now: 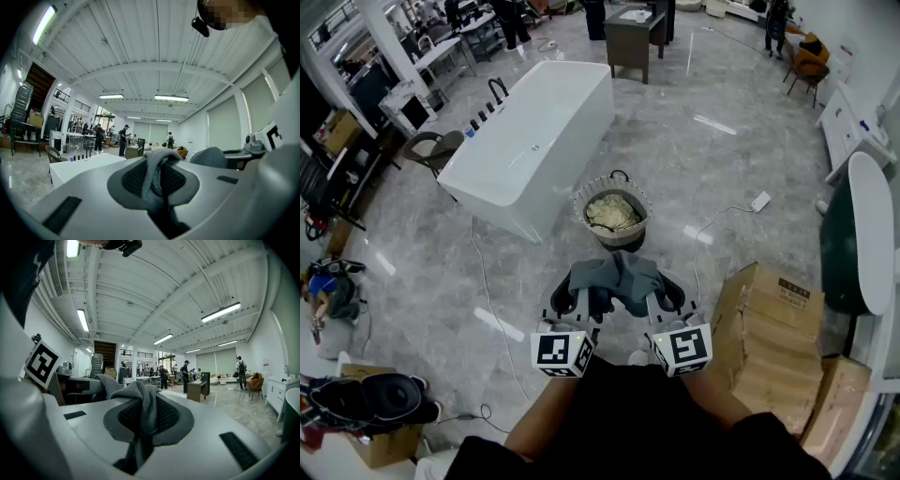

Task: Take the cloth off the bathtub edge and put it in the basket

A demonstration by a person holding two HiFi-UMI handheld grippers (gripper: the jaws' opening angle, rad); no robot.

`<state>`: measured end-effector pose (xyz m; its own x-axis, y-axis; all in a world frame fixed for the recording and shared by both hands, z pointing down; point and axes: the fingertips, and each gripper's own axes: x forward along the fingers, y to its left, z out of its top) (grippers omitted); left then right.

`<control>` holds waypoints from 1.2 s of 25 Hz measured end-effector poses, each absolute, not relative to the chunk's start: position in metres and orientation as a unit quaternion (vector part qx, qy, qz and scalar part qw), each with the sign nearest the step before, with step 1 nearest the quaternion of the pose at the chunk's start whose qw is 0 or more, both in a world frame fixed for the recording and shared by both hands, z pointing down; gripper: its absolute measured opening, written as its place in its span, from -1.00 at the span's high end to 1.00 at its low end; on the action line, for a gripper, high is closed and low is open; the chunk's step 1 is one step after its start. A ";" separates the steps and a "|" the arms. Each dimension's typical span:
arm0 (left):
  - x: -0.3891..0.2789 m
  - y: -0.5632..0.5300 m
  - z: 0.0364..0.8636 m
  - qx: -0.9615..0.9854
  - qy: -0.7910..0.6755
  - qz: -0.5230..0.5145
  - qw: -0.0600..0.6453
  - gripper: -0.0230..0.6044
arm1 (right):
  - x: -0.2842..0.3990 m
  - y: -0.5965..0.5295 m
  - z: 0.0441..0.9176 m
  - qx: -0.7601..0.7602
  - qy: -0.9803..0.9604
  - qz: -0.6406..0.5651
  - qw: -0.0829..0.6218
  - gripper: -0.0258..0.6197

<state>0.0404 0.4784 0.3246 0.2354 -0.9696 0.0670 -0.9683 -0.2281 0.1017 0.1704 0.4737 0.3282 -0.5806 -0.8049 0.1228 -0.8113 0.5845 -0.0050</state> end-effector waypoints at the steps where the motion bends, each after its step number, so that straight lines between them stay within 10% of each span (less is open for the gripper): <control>1: 0.043 0.480 0.324 0.785 -0.617 -0.007 0.061 0.76 | 0.171 0.476 0.327 0.454 -0.889 0.026 0.056 0.77; 30: 0.019 0.388 0.356 0.789 -0.604 -0.012 0.109 0.76 | 0.140 0.397 0.361 0.429 -0.897 0.087 0.058 0.77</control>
